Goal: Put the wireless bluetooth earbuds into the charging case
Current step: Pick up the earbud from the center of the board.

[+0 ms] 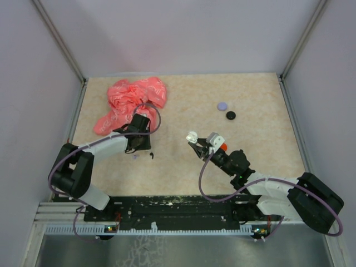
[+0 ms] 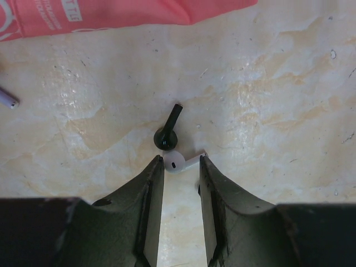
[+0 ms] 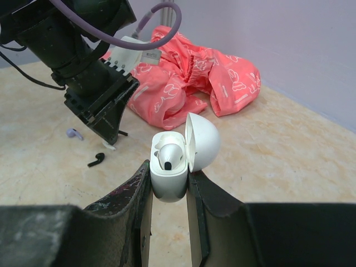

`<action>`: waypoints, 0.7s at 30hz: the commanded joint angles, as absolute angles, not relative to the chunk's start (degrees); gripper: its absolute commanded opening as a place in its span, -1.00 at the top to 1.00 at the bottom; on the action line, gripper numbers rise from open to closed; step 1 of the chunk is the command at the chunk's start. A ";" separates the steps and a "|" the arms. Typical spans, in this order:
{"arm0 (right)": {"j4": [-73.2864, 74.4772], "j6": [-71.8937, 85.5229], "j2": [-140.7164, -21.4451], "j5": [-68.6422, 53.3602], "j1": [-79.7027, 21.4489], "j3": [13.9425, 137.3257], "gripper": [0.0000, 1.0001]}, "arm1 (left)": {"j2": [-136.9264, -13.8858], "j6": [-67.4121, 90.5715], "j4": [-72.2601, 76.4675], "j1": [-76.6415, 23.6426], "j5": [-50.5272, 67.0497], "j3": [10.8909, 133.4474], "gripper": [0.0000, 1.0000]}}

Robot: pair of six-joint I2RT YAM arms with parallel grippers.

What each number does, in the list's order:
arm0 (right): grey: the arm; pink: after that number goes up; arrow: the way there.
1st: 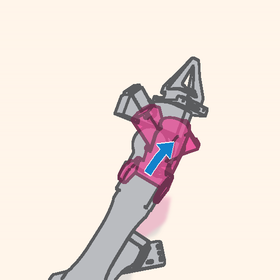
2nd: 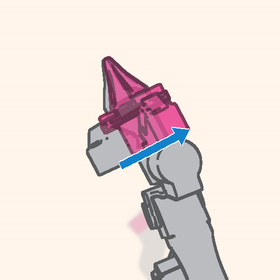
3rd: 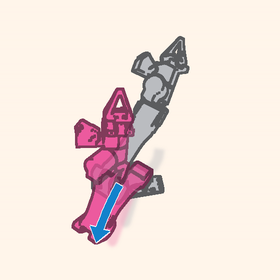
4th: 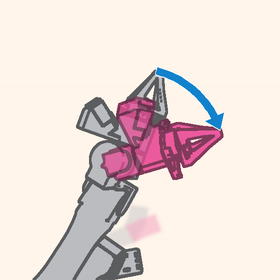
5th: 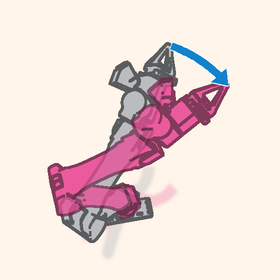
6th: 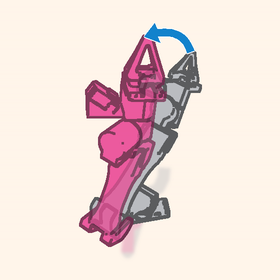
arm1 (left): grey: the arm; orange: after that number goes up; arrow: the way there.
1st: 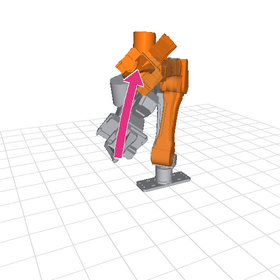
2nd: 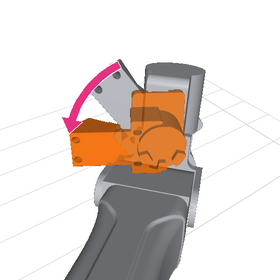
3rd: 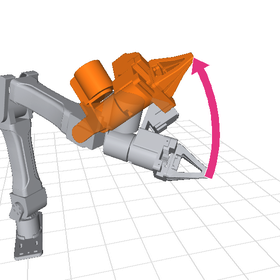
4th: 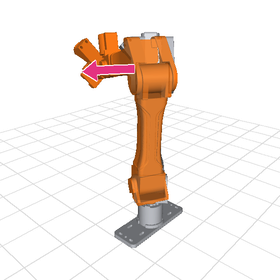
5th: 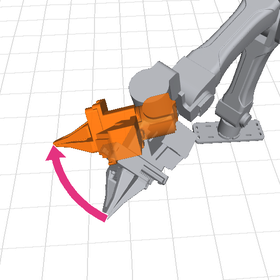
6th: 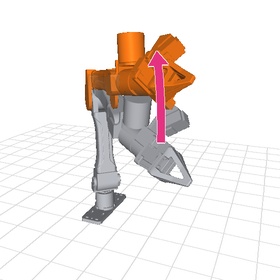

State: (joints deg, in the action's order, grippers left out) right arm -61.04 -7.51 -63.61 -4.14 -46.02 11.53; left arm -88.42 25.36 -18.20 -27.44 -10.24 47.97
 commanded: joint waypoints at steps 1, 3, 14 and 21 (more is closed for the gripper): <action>-63.82 -7.73 -63.04 -4.13 -46.44 11.55 1.00 | -89.83 26.60 -16.44 -26.98 -10.07 48.63 0.26; -63.72 -7.73 -63.08 -4.18 -46.41 11.59 1.00 | -90.12 26.71 -16.55 -26.90 -9.91 48.59 0.28; -63.54 -7.47 -63.24 -4.70 -46.46 11.77 1.00 | -90.27 27.21 -18.13 -26.92 -9.59 47.75 0.38; -63.39 -7.30 -63.23 -4.90 -46.43 11.85 1.00 | -90.00 27.59 -18.73 -26.90 -8.77 47.55 0.35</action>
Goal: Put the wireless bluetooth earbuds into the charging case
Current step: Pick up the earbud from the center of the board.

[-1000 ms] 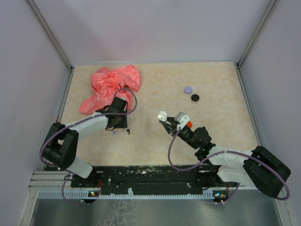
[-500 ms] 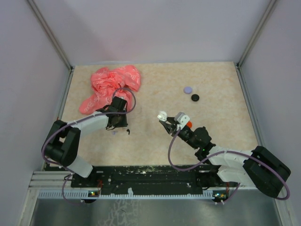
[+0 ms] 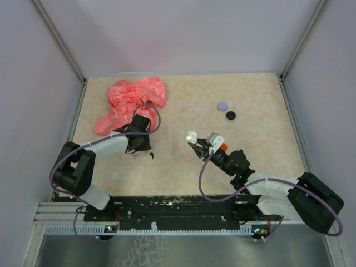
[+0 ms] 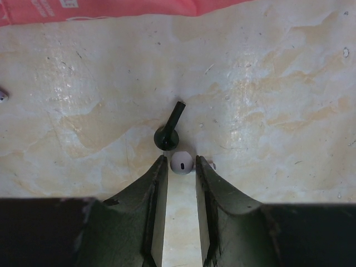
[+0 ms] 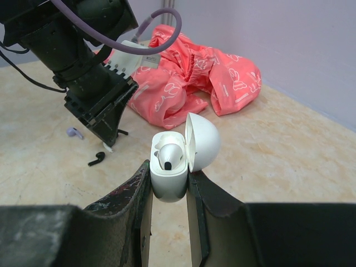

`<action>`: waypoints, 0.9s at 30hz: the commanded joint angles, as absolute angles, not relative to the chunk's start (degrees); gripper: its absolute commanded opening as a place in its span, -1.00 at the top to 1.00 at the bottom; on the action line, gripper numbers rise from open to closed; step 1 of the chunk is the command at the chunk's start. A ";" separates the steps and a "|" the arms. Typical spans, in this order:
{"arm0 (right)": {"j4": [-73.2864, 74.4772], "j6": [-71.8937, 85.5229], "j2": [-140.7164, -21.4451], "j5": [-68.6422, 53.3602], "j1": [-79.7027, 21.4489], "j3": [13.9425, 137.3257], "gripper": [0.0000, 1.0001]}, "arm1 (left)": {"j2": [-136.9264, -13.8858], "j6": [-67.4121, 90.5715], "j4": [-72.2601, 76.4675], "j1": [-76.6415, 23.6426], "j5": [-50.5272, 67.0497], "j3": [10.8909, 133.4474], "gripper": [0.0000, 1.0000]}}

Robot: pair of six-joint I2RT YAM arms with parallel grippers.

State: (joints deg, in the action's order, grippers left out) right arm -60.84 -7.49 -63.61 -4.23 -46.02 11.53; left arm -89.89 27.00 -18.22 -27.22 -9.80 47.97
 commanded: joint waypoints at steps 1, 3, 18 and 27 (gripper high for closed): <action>-63.36 -7.30 -63.27 -4.92 -46.42 11.83 1.00 | -90.00 27.60 -18.66 -26.92 -8.64 47.36 0.35; -63.37 -7.21 -63.27 -4.93 -46.45 11.79 1.00 | -90.06 27.56 -18.32 -26.95 -8.61 47.06 0.35; -62.94 -7.04 -63.11 -5.45 -46.48 12.34 1.00 | -89.93 27.64 -19.34 -26.91 -7.27 46.79 0.56; -61.44 -7.12 -62.42 -6.27 -46.48 13.15 1.00 | -83.40 25.71 -22.35 -27.08 -7.50 47.86 0.60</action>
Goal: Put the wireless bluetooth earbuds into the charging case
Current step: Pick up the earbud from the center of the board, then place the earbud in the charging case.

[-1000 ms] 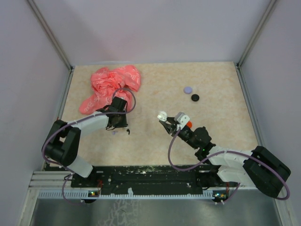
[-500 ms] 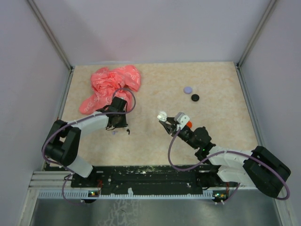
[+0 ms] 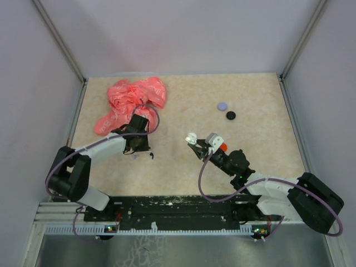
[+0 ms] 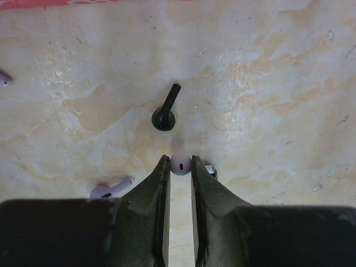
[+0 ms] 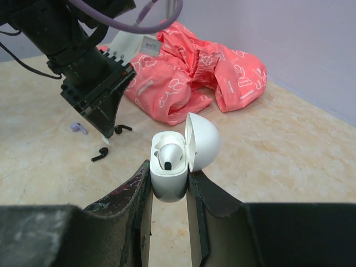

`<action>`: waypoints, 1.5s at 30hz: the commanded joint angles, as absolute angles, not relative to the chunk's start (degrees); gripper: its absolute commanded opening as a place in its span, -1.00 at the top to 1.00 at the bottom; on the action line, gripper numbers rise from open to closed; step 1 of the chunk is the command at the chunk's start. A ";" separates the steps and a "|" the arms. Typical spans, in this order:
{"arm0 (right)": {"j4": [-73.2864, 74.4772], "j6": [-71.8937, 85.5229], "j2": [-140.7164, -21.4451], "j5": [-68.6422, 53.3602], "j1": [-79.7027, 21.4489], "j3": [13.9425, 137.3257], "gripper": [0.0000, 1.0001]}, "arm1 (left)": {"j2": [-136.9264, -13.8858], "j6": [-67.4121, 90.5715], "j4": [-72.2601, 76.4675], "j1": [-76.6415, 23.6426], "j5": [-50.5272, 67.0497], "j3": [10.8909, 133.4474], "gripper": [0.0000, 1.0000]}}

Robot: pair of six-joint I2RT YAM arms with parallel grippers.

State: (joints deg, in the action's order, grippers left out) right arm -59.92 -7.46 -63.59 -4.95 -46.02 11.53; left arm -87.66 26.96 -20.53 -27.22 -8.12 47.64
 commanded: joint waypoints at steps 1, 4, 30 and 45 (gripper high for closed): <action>-61.30 -7.05 -62.55 -6.51 -46.47 13.29 1.00 | -82.43 25.27 -22.45 -27.20 -7.27 47.96 0.61; -61.09 -6.71 -62.57 -6.99 -46.48 13.55 1.00 | -79.09 23.89 -23.02 -27.49 -6.71 48.99 0.67; -60.28 -6.73 -63.31 -9.23 -46.51 18.05 1.00 | -65.47 -4.17 -13.99 -54.22 -21.61 58.69 0.72; -61.50 -3.58 -64.16 -11.13 -46.53 19.31 1.00 | -62.90 -26.74 3.14 -62.20 -16.61 51.71 0.81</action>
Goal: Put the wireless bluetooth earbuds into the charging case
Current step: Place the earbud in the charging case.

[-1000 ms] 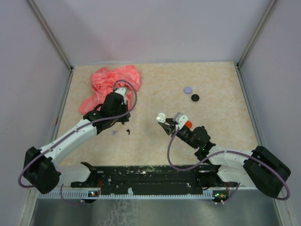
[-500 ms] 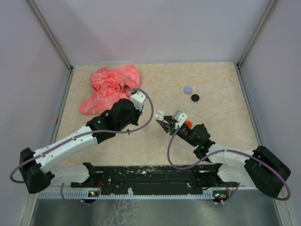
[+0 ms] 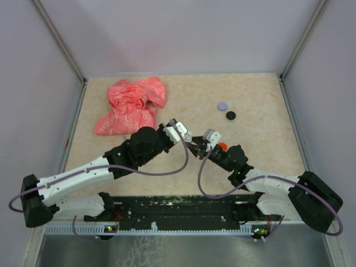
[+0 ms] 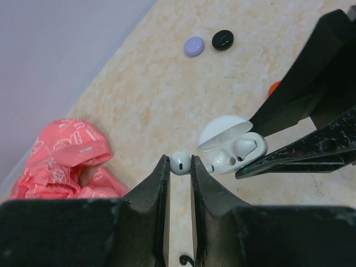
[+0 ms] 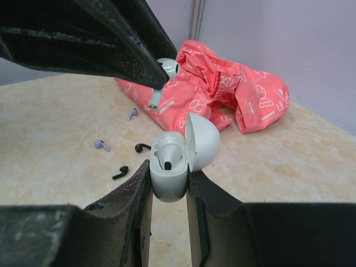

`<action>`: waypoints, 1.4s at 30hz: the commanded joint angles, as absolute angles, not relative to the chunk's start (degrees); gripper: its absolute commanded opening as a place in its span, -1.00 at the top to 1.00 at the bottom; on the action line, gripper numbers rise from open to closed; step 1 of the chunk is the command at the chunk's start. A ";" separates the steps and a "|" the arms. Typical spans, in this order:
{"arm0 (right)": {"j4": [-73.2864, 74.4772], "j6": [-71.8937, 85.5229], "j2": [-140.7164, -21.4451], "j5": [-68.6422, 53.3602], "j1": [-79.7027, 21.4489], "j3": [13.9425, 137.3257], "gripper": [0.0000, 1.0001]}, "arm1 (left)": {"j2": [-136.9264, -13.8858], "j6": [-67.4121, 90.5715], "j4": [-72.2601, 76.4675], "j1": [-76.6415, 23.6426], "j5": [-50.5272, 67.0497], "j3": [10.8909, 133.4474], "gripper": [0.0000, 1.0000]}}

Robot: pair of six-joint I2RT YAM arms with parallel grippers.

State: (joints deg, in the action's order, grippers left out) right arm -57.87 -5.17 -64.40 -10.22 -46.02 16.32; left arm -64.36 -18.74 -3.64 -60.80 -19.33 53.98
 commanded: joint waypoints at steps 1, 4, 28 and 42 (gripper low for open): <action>-61.52 -3.42 -64.06 -11.06 -46.50 19.33 1.00 | -62.85 -27.46 3.73 -62.42 -16.00 51.44 0.81; -61.52 -3.19 -63.66 -10.93 -46.50 19.34 1.00 | -62.99 -28.72 3.85 -63.02 -14.81 51.20 0.82; -63.72 -1.85 -62.55 -12.61 -46.50 19.00 1.00 | -65.74 -33.16 2.78 -65.04 -20.34 50.72 0.91; -64.18 -1.85 -62.72 -11.30 -46.49 18.79 1.00 | -66.80 -34.50 -0.75 -66.66 -17.33 51.79 0.86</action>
State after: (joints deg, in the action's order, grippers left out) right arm -59.11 -2.44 -64.01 -11.90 -46.02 16.95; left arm -65.69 -33.47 1.30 -65.54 -18.52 51.05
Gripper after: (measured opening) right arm 0.263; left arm 0.212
